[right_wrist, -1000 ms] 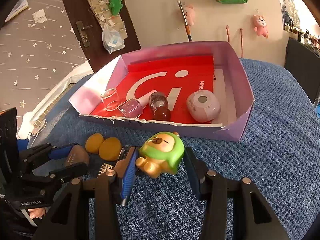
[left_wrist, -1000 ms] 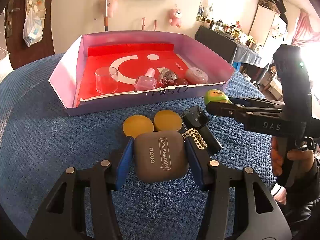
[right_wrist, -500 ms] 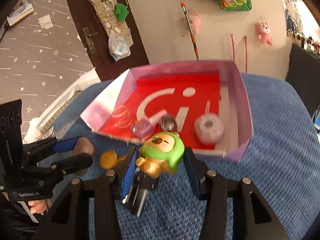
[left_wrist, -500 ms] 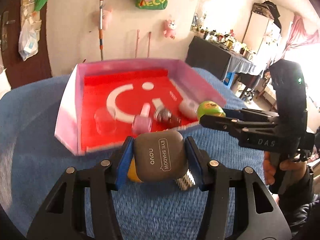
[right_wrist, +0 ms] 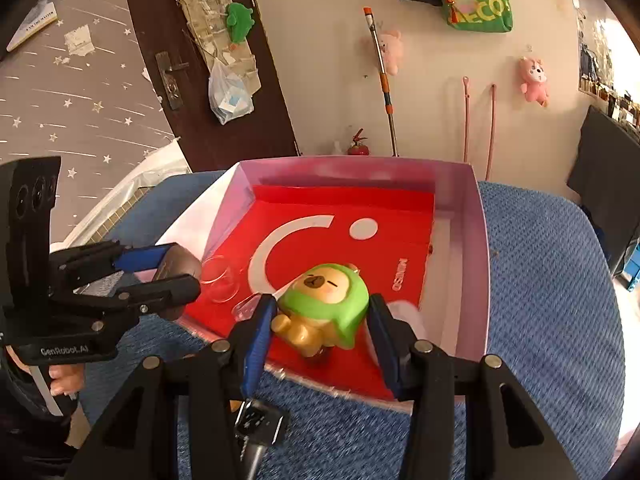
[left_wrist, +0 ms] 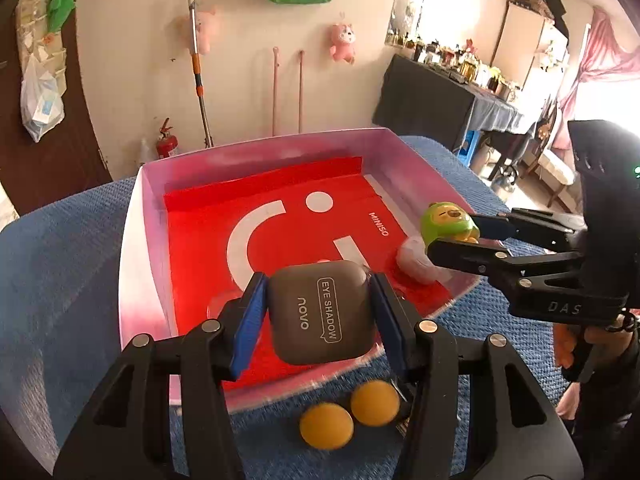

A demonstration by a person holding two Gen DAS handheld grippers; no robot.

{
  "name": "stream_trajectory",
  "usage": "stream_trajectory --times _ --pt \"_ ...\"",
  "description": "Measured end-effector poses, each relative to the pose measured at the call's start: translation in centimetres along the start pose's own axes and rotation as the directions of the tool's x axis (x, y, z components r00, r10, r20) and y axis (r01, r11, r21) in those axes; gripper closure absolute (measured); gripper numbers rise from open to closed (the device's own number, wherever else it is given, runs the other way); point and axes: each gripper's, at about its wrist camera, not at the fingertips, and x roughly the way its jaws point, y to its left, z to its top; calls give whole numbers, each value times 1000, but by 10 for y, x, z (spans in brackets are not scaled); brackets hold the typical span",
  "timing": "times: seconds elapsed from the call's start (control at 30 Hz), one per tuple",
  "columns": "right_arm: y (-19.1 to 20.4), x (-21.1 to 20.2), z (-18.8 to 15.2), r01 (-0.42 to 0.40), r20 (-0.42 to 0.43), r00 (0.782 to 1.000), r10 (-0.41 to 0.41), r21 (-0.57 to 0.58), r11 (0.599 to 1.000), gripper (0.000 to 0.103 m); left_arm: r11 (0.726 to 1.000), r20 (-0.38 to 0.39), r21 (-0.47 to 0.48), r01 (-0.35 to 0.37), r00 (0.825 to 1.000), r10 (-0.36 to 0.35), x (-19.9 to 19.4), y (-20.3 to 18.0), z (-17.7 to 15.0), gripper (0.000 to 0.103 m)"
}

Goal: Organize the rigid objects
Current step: 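Carry the compact into the red box with the left tool while the right tool carries the toy there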

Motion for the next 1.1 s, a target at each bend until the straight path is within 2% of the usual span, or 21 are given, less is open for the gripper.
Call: stream_trajectory --times 0.23,0.53,0.83,1.1 --pt "-10 27 27 28 -73 997 -31 -37 999 53 998 -109 51 -22 994 27 45 6 25 53" --pt "-13 78 39 83 -215 971 -109 -127 988 53 995 -251 76 -67 964 84 99 22 35 53" --pt "-11 103 38 115 -277 947 -162 -178 977 53 995 -289 73 -70 953 88 115 26 31 53" --pt "-16 111 35 115 -293 943 -160 -165 980 53 996 -284 63 -65 955 81 118 24 30 53"
